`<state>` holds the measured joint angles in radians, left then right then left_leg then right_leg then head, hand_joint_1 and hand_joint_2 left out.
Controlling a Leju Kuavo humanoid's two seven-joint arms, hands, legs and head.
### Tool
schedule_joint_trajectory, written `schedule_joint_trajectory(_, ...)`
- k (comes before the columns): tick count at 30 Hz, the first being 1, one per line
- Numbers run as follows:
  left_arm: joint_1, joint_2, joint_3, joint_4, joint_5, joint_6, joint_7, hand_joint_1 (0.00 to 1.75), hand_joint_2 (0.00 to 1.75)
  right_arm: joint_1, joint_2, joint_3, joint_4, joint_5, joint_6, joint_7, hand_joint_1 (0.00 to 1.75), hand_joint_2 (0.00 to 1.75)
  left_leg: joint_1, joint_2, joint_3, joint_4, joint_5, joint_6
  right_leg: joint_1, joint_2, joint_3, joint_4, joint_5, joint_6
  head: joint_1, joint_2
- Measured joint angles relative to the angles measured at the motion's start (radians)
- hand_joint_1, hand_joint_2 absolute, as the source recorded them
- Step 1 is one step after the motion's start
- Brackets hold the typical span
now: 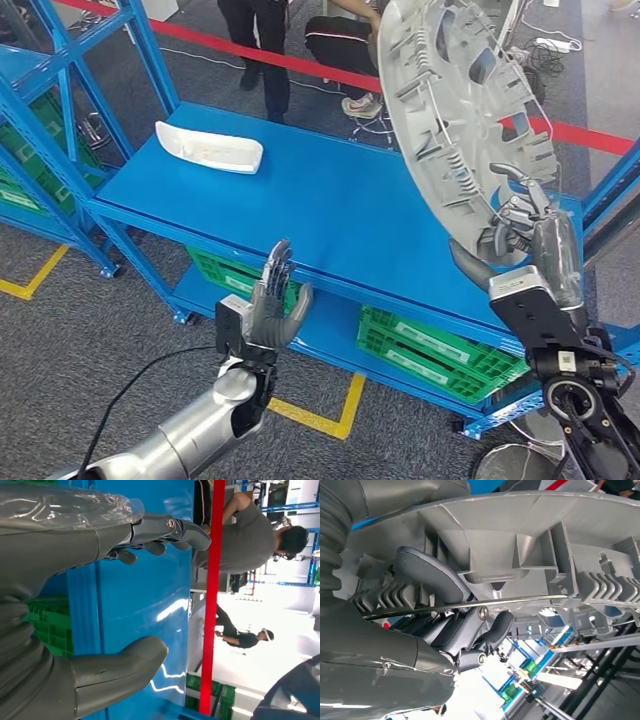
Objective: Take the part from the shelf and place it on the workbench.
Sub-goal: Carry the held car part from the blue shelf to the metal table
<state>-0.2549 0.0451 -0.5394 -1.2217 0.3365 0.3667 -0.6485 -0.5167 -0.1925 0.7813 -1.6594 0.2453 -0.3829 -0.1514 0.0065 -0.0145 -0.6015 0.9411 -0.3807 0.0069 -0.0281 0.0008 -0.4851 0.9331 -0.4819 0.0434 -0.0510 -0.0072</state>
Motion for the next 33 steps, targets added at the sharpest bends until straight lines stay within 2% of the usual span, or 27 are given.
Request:
schedule_joint_trajectory(1, -0.002, -0.001, 0.0, -0.001, 0.0, -0.001, 0.0, 0.0, 1.75, 0.001, 0.0, -0.001, -0.001, 0.001, 0.0, 0.002, 1.75, 1.75, 0.003, -0.002, 0.005, -0.006, 0.001, 0.004, 0.0, -0.001, -0.011, 0.024, -0.014, 0.002, 0.001, 0.0)
schedule_joint_trajectory(2, -0.005, -0.002, 0.0, -0.001, 0.0, -0.001, 0.0, 0.0, 1.75, 0.003, -0.001, -0.002, -0.003, 0.001, 0.0, 0.003, 1.75, 1.75, 0.007, -0.005, 0.01, -0.011, 0.002, 0.007, 0.0, -0.001, -0.033, 0.071, -0.037, 0.003, 0.004, 0.0)
schedule_joint_trajectory(4, -0.008, -0.004, 0.0, -0.001, 0.0, -0.003, 0.0, 0.0, 1.75, 0.009, -0.001, -0.002, -0.003, 0.002, 0.0, 0.003, 1.75, 1.75, 0.006, -0.011, 0.013, -0.012, 0.001, 0.011, 0.0, 0.0, -0.111, 0.22, -0.095, 0.004, 0.008, 0.0)
schedule_joint_trajectory(5, -0.007, -0.004, 0.0, -0.001, 0.0, -0.004, 0.0, 0.0, 1.75, 0.013, -0.002, -0.002, -0.003, 0.002, 0.0, 0.003, 1.75, 1.75, 0.006, -0.017, 0.014, -0.012, 0.0, 0.011, 0.0, 0.0, -0.15, 0.285, -0.112, 0.005, 0.008, 0.0)
schedule_joint_trajectory(6, -0.007, -0.004, 0.0, -0.001, 0.0, -0.004, 0.0, 0.0, 1.75, 0.018, -0.002, -0.002, -0.003, 0.002, 0.0, 0.003, 1.75, 1.75, 0.006, -0.025, 0.015, -0.011, -0.002, 0.01, -0.001, 0.0, -0.176, 0.319, -0.11, 0.006, 0.008, 0.0)
schedule_joint_trajectory(7, -0.007, -0.005, 0.0, -0.001, 0.0, -0.005, 0.0, 0.0, 1.75, 0.023, -0.002, -0.002, -0.003, 0.002, 0.0, 0.004, 1.75, 1.75, 0.007, -0.035, 0.018, -0.01, -0.004, 0.007, -0.002, 0.001, -0.181, 0.311, -0.086, 0.006, 0.008, 0.0)
schedule_joint_trajectory(8, -0.007, -0.005, 0.0, -0.001, 0.0, -0.005, 0.0, 0.0, 1.75, 0.026, -0.002, -0.002, -0.003, 0.002, 0.0, 0.004, 1.75, 1.75, 0.009, -0.046, 0.021, -0.009, -0.006, 0.004, -0.004, 0.004, -0.166, 0.261, -0.045, 0.006, 0.008, 0.0)
schedule_joint_trajectory(9, -0.007, -0.006, 0.0, -0.001, 0.0, -0.005, 0.0, 0.0, 1.75, 0.028, -0.002, -0.003, -0.003, 0.002, 0.0, 0.005, 1.75, 1.75, 0.011, -0.056, 0.023, -0.006, -0.009, -0.001, -0.007, 0.017, -0.139, 0.186, -0.001, 0.005, 0.009, 0.0)
schedule_joint_trajectory(10, -0.008, -0.006, 0.0, -0.001, 0.0, -0.005, 0.0, 0.0, 1.75, 0.028, -0.003, -0.003, -0.003, 0.002, 0.0, 0.005, 1.75, 1.75, 0.011, -0.067, 0.023, -0.001, -0.012, -0.007, -0.01, 0.038, -0.11, 0.118, 0.03, 0.005, 0.01, 0.0)
schedule_joint_trajectory(11, -0.009, -0.007, 0.0, -0.001, 0.001, -0.004, 0.0, 0.0, 1.75, 0.029, -0.004, -0.004, -0.004, 0.002, 0.0, 0.005, 1.75, 1.75, 0.012, -0.077, 0.018, 0.004, -0.013, -0.014, -0.011, 0.056, -0.088, 0.069, 0.046, 0.004, 0.011, 0.0)
schedule_joint_trajectory(12, -0.01, -0.007, 0.0, -0.001, 0.002, -0.004, 0.0, 0.0, 1.75, 0.029, -0.005, -0.004, -0.005, 0.002, 0.001, 0.004, 1.75, 1.75, 0.013, -0.086, 0.012, 0.007, -0.012, -0.022, -0.011, 0.07, -0.078, 0.044, 0.048, 0.001, 0.01, 0.0)
schedule_joint_trajectory(13, -0.01, -0.008, 0.0, -0.001, 0.003, -0.002, 0.0, 0.0, 1.75, 0.03, -0.005, -0.005, -0.006, 0.002, 0.002, 0.004, 1.75, 1.75, 0.015, -0.096, 0.006, 0.006, -0.008, -0.03, -0.008, 0.072, -0.074, 0.041, 0.044, -0.004, 0.01, 0.0)
schedule_joint_trajectory(14, -0.009, -0.007, 0.0, -0.001, 0.005, -0.001, 0.0, 0.0, 1.75, 0.03, -0.005, -0.005, -0.007, 0.002, 0.003, 0.004, 1.75, 1.75, 0.018, -0.106, 0.001, 0.004, -0.005, -0.038, -0.005, 0.063, -0.073, 0.039, 0.044, -0.011, 0.008, 0.0)
schedule_joint_trajectory(15, -0.008, -0.007, 0.0, -0.002, 0.005, 0.0, 0.0, 0.0, 1.75, 0.03, -0.005, -0.006, -0.008, 0.002, 0.004, 0.004, 1.75, 1.75, 0.02, -0.106, -0.001, 0.006, -0.006, -0.044, -0.004, 0.052, -0.071, 0.037, 0.046, -0.018, 0.007, 0.0)
schedule_joint_trajectory(17, -0.009, -0.005, 0.0, -0.002, 0.006, 0.001, 0.0, 0.0, 1.75, 0.03, -0.005, -0.007, -0.009, 0.002, 0.004, 0.004, 1.75, 1.75, 0.018, -0.065, -0.03, 0.06, -0.036, -0.05, -0.004, 0.028, -0.065, 0.029, 0.05, -0.035, 0.0, 0.0)
schedule_joint_trajectory(19, -0.011, -0.005, 0.0, -0.002, 0.006, 0.002, 0.0, 0.0, 1.75, 0.031, -0.005, -0.008, -0.01, 0.002, 0.004, 0.004, 1.75, 1.75, 0.014, -0.013, -0.1, 0.196, -0.096, -0.052, 0.001, 0.002, -0.064, 0.026, 0.05, -0.046, -0.009, 0.0)
schedule_joint_trajectory(20, -0.011, -0.005, 0.0, -0.002, 0.006, 0.002, 0.0, 0.0, 1.75, 0.032, -0.005, -0.008, -0.01, 0.002, 0.004, 0.004, 1.75, 1.75, 0.014, -0.003, -0.137, 0.264, -0.118, -0.052, 0.006, -0.012, -0.064, 0.026, 0.048, -0.049, -0.011, 0.0)
schedule_joint_trajectory(21, -0.009, -0.004, 0.0, -0.002, 0.006, 0.002, 0.0, 0.0, 1.75, 0.032, -0.005, -0.008, -0.01, 0.002, 0.004, 0.004, 1.75, 1.75, 0.014, 0.001, -0.159, 0.303, -0.125, -0.052, 0.009, -0.025, -0.063, 0.026, 0.047, -0.051, -0.011, 0.0)
schedule_joint_trajectory(22, -0.008, -0.004, 0.0, -0.002, 0.006, 0.002, 0.0, 0.0, 1.75, 0.033, -0.005, -0.008, -0.01, 0.002, 0.004, 0.004, 1.75, 1.75, 0.013, 0.004, -0.161, 0.302, -0.114, -0.049, 0.012, -0.037, -0.063, 0.026, 0.046, -0.053, -0.012, 0.0)
schedule_joint_trajectory(23, -0.008, -0.004, 0.0, -0.002, 0.006, 0.002, 0.0, 0.0, 1.75, 0.033, -0.005, -0.008, -0.01, 0.002, 0.004, 0.005, 1.75, 1.75, 0.011, 0.01, -0.141, 0.26, -0.086, -0.045, 0.014, -0.049, -0.061, 0.026, 0.044, -0.053, -0.013, 0.0)
schedule_joint_trajectory(25, -0.01, -0.003, 0.0, -0.002, 0.006, 0.002, 0.0, 0.0, 1.75, 0.033, -0.005, -0.008, -0.01, 0.002, 0.005, 0.004, 1.75, 1.75, 0.0, 0.053, -0.067, 0.114, -0.023, -0.032, 0.02, -0.07, -0.057, 0.026, 0.039, -0.051, -0.016, 0.0)
schedule_joint_trajectory(26, -0.012, -0.004, 0.0, -0.002, 0.006, 0.002, 0.0, 0.0, 1.75, 0.033, -0.005, -0.008, -0.01, 0.002, 0.005, 0.005, 1.75, 1.75, -0.007, 0.075, -0.037, 0.056, -0.004, -0.024, 0.024, -0.079, -0.055, 0.027, 0.036, -0.048, -0.017, 0.0)
schedule_joint_trajectory(27, -0.013, -0.004, 0.0, -0.002, 0.006, 0.002, 0.0, 0.0, 1.75, 0.033, -0.005, -0.008, -0.011, 0.002, 0.005, 0.005, 1.75, 1.75, -0.013, 0.09, -0.021, 0.022, 0.004, -0.018, 0.027, -0.088, -0.054, 0.027, 0.033, -0.044, -0.016, 0.0)
schedule_joint_trajectory(28, -0.014, -0.005, 0.0, -0.002, 0.006, 0.002, 0.0, 0.0, 1.75, 0.033, -0.005, -0.008, -0.011, 0.002, 0.005, 0.004, 1.75, 1.75, -0.017, 0.09, -0.016, 0.01, 0.003, -0.013, 0.03, -0.099, -0.052, 0.027, 0.03, -0.039, -0.015, 0.0)
schedule_joint_trajectory(30, -0.013, -0.005, 0.0, -0.003, 0.006, 0.002, 0.0, 0.0, 1.75, 0.032, -0.005, -0.009, -0.011, 0.002, 0.005, 0.004, 1.75, 1.75, -0.015, 0.064, -0.014, 0.006, 0.005, -0.004, 0.028, -0.113, -0.048, 0.029, 0.021, -0.029, -0.012, 0.0)
schedule_joint_trajectory(32, -0.015, -0.006, 0.0, -0.003, 0.006, 0.002, 0.0, 0.0, 1.75, 0.033, -0.005, -0.011, -0.012, 0.002, 0.005, 0.004, 1.75, 1.75, -0.009, 0.04, -0.008, 0.0, 0.007, 0.006, 0.022, -0.081, -0.066, 0.076, -0.012, -0.02, -0.009, 0.0)
schedule_joint_trajectory(33, -0.016, -0.007, 0.0, -0.004, 0.006, 0.002, 0.0, 0.0, 1.75, 0.034, -0.005, -0.012, -0.012, 0.002, 0.006, 0.004, 1.75, 1.75, -0.007, 0.029, -0.006, -0.001, 0.007, 0.01, 0.019, -0.052, -0.093, 0.132, -0.04, -0.016, -0.005, 0.0)
